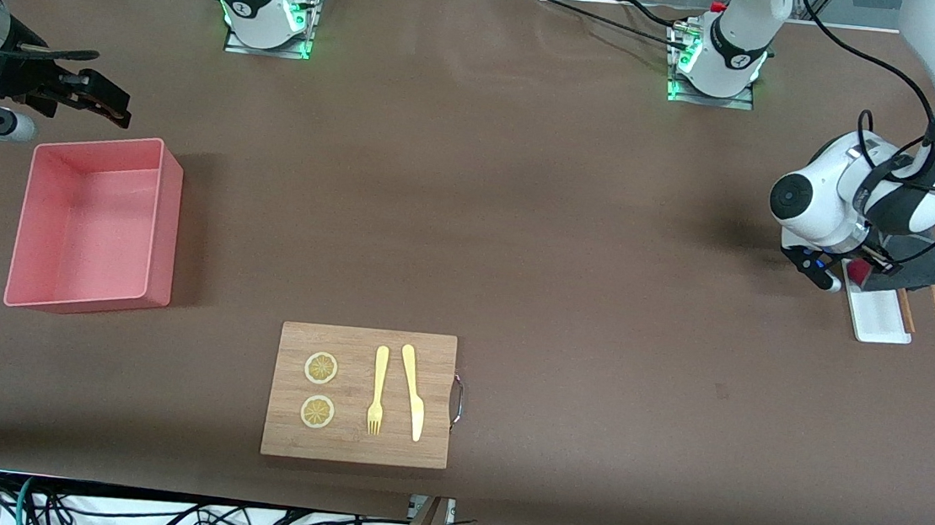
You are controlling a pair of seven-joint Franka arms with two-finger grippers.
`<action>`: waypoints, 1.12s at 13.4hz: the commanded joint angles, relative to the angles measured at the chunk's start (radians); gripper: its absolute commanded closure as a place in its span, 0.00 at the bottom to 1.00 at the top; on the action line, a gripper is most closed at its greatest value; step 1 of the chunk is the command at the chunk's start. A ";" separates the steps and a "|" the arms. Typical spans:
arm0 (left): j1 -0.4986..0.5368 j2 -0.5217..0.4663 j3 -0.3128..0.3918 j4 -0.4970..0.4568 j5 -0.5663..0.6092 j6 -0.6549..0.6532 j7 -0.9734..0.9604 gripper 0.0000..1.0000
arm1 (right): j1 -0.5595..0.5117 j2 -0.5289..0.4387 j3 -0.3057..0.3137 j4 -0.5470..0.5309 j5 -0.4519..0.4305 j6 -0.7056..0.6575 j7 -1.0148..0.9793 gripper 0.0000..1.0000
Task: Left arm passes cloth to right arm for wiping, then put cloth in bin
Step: 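Close the left gripper on the grey cloth's edge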
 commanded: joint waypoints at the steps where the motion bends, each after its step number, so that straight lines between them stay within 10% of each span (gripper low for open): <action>1: 0.015 0.011 -0.004 -0.006 0.032 -0.003 -0.024 0.38 | -0.005 0.003 0.000 0.010 0.017 -0.012 0.001 0.00; 11: 0.018 0.013 -0.003 -0.004 0.115 -0.007 -0.023 0.42 | -0.001 -0.005 -0.047 0.007 0.089 -0.035 -0.002 0.00; 15: 0.017 0.013 -0.003 -0.003 0.115 -0.010 -0.021 0.79 | 0.031 -0.008 -0.020 0.007 -0.006 -0.021 -0.006 0.00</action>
